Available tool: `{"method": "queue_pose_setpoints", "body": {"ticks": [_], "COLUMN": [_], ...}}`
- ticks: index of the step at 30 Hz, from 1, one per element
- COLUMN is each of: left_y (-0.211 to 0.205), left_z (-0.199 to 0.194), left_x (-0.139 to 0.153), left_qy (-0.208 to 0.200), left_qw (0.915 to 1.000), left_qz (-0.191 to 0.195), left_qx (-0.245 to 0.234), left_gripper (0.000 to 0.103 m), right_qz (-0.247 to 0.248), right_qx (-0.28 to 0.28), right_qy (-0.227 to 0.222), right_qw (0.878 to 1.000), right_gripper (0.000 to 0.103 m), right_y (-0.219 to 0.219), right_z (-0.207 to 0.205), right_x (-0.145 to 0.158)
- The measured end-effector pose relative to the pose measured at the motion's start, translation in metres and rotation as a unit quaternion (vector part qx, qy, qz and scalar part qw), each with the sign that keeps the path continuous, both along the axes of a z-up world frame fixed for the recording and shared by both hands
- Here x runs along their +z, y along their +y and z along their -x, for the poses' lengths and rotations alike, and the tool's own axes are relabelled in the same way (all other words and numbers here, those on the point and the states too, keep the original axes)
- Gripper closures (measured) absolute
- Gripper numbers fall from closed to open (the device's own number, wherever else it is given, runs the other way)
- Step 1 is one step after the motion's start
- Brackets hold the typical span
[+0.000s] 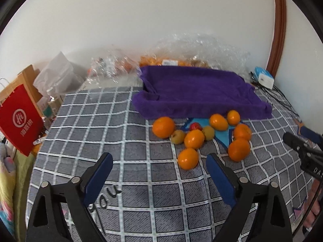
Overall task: Organize fruits
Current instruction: 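Grasp an orange with the left tool while the right tool grasps another orange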
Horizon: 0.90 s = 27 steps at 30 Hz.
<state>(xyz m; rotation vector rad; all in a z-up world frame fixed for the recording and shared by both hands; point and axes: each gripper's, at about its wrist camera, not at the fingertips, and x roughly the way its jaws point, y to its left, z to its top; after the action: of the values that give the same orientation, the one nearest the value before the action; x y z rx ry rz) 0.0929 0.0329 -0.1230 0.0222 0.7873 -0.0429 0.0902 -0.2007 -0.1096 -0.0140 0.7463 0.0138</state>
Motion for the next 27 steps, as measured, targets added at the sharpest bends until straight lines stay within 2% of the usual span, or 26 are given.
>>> {"method": "queue_pose_setpoints", "body": {"ticks": [1,7,9,11,12,14,15,19,23,27], "left_y": [-0.003,-0.02,-0.021,-0.021,-0.021,-0.017,-0.016,-0.004,0.015,0.027], "left_z": [-0.004,-0.025,-0.029,-0.032,-0.034,-0.035,-0.035,-0.033,-0.037,-0.039], "left_x": [-0.006,-0.03,-0.036,-0.041,-0.045,-0.049,-0.051,-0.044,-0.037,-0.043], "left_qy": [0.007,0.03,0.035,0.042,0.046,0.046,0.046,0.032,0.017,0.006], "left_qw": [1.0,0.9989,0.9984,0.9978,0.9974,0.9966,0.9958,0.9965,0.9986,0.9987], "left_qz": [0.003,0.019,0.028,0.036,0.039,0.053,0.062,0.065,0.05,0.05], "left_qx": [-0.006,-0.031,-0.035,-0.038,-0.038,-0.044,-0.049,-0.041,-0.005,0.007], "left_gripper": [0.017,0.019,0.025,0.042,0.047,0.069,0.073,0.073,0.073,0.073], "right_qz": [0.001,0.006,-0.004,-0.019,-0.026,-0.032,-0.03,-0.029,-0.045,-0.056], "right_qx": [-0.002,-0.01,-0.008,0.0,0.007,0.021,0.028,0.05,0.066,0.076], "right_qy": [-0.001,0.004,0.01,0.018,0.022,0.027,0.028,0.036,0.046,0.068], "right_qw": [1.0,1.0,1.0,1.0,0.999,0.999,0.999,0.998,0.996,0.993], "right_gripper": [0.016,0.022,0.026,0.031,0.035,0.038,0.039,0.046,0.046,0.046], "right_y": [-0.001,-0.009,-0.012,-0.014,-0.013,-0.009,-0.006,0.008,0.019,0.03], "right_z": [-0.003,-0.015,-0.018,-0.022,-0.023,-0.027,-0.029,-0.038,-0.052,-0.069], "right_x": [-0.003,-0.014,-0.016,-0.019,-0.02,-0.022,-0.023,-0.027,-0.03,-0.04]}}
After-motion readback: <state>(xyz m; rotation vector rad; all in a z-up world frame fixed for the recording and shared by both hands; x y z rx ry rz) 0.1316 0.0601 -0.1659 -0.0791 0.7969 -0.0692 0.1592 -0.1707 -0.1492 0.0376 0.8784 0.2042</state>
